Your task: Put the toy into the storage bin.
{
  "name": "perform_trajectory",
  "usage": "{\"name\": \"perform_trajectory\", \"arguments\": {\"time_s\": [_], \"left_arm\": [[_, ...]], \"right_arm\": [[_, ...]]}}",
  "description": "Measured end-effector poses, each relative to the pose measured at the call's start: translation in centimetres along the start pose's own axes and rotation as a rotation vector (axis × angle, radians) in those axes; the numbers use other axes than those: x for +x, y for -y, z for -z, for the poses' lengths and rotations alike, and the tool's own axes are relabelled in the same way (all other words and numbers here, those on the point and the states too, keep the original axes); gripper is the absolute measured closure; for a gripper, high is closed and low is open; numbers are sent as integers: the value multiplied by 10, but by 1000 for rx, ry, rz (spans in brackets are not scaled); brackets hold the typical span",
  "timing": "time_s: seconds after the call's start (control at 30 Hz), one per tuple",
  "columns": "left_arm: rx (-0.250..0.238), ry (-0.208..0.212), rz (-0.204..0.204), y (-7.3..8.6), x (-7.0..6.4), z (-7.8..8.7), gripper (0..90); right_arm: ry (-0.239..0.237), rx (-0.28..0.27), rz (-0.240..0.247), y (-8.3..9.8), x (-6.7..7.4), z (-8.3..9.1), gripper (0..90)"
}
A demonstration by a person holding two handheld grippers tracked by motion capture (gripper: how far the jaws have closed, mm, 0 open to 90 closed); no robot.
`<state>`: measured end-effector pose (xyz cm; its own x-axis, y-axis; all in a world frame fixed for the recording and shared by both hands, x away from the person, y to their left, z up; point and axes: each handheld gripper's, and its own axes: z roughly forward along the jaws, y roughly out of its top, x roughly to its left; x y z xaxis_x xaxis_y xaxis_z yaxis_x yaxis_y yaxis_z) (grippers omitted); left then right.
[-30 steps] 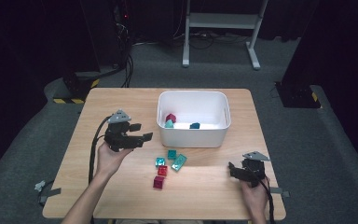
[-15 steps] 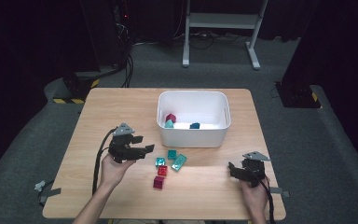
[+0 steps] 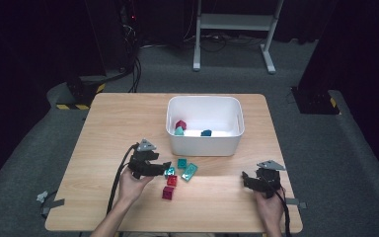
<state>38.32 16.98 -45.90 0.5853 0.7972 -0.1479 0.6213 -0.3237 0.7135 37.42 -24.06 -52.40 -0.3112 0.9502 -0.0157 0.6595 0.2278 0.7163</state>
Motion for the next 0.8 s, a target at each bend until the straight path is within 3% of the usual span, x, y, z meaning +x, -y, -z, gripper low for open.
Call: {"name": "perform_trajectory", "arguments": {"time_s": [0.33,0.8], "left_arm": [[58,-19,36,11,0,-27,365],[89,-32,44,14,-1,-44,368]], "right_arm": [[0,0,0,0,0,0,195],[0,0,0,0,0,0,195]]}}
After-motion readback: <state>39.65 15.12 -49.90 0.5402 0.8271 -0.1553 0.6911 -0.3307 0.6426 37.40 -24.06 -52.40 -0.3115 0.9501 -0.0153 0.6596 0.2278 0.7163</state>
